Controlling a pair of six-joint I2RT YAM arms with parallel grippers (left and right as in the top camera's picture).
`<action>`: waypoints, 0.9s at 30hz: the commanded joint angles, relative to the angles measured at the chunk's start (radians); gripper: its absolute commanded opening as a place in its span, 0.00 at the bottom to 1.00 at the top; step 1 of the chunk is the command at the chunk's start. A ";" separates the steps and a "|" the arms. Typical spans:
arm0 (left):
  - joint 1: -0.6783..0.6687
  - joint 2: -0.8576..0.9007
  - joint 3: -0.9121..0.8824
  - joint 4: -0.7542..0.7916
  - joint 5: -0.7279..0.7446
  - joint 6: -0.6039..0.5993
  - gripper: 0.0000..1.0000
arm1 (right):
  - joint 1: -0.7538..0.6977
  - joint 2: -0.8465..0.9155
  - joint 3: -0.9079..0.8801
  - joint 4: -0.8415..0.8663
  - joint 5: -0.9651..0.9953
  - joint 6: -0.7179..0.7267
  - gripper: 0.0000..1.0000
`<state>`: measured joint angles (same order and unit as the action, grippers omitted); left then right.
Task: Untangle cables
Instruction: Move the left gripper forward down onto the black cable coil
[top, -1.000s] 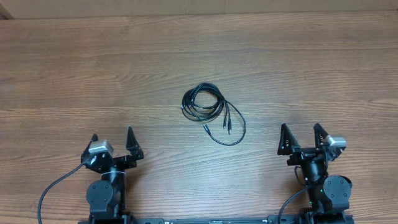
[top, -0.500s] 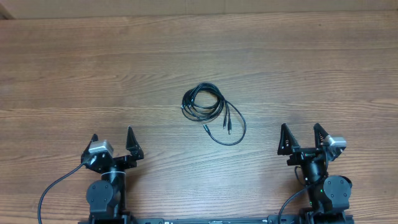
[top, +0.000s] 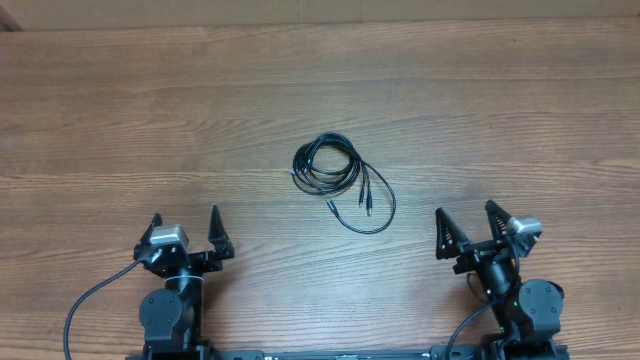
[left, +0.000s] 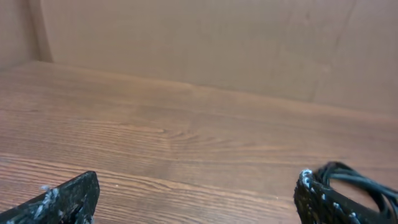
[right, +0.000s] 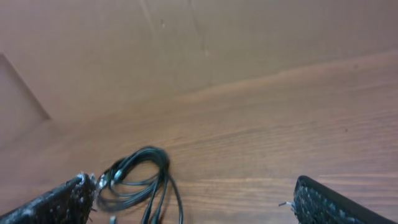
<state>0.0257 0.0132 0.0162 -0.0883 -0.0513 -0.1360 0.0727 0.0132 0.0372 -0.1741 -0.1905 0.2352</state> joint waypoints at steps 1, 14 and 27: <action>-0.008 -0.008 0.080 -0.029 0.037 0.077 1.00 | 0.005 0.004 0.114 -0.099 -0.051 -0.001 1.00; -0.008 0.243 0.476 -0.170 0.085 0.159 1.00 | 0.005 0.297 0.597 -0.481 -0.071 -0.066 1.00; -0.008 0.634 0.710 0.030 0.674 -0.060 1.00 | 0.005 0.717 1.101 -0.819 -0.211 -0.089 1.00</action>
<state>0.0257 0.5743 0.7208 -0.0513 0.4198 -0.1028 0.0731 0.6479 1.0279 -0.9333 -0.3405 0.1562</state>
